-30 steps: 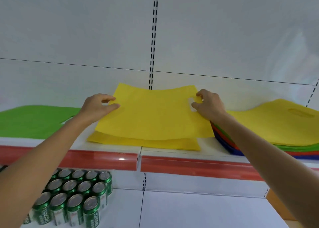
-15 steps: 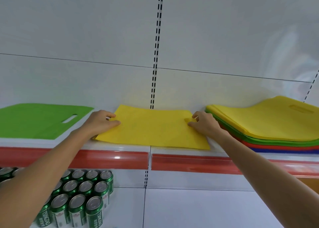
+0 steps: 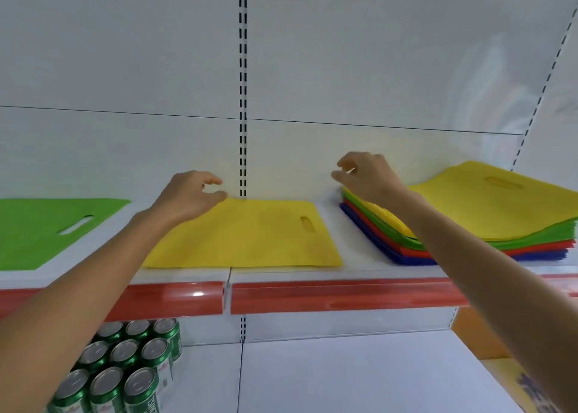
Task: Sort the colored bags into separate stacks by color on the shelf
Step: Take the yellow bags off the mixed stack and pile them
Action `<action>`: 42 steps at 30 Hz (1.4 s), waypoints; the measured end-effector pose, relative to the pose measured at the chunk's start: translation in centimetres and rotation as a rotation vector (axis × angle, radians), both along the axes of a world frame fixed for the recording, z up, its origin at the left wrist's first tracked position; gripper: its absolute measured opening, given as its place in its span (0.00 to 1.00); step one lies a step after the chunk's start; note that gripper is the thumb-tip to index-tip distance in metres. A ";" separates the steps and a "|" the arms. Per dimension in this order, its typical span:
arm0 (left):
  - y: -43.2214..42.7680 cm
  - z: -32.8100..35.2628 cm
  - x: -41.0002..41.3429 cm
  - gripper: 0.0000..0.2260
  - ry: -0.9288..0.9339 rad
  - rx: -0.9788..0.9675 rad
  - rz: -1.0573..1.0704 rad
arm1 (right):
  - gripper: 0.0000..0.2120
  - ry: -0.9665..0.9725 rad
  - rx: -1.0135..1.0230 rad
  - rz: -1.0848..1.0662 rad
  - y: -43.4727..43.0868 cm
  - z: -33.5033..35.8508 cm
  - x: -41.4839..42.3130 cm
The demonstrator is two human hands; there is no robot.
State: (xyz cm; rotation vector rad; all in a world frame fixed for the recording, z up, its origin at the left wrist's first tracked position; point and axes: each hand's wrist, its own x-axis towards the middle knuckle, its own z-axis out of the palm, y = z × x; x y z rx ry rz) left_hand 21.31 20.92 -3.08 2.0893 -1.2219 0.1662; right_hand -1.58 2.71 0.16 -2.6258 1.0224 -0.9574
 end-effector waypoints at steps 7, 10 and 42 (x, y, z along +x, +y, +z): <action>-9.2 2.2 -10.6 0.15 0.092 -0.060 -0.248 | 0.14 -0.076 -0.082 -0.157 -5.0 4.9 -10.7; -12.8 1.8 -14.5 0.14 0.100 -0.019 -0.284 | 0.14 -0.026 -0.055 -0.234 -7.7 4.6 -15.8; -21.9 -0.7 -23.8 0.17 -0.105 0.316 -0.170 | 0.23 0.433 -0.228 -0.409 -19.4 1.9 -26.0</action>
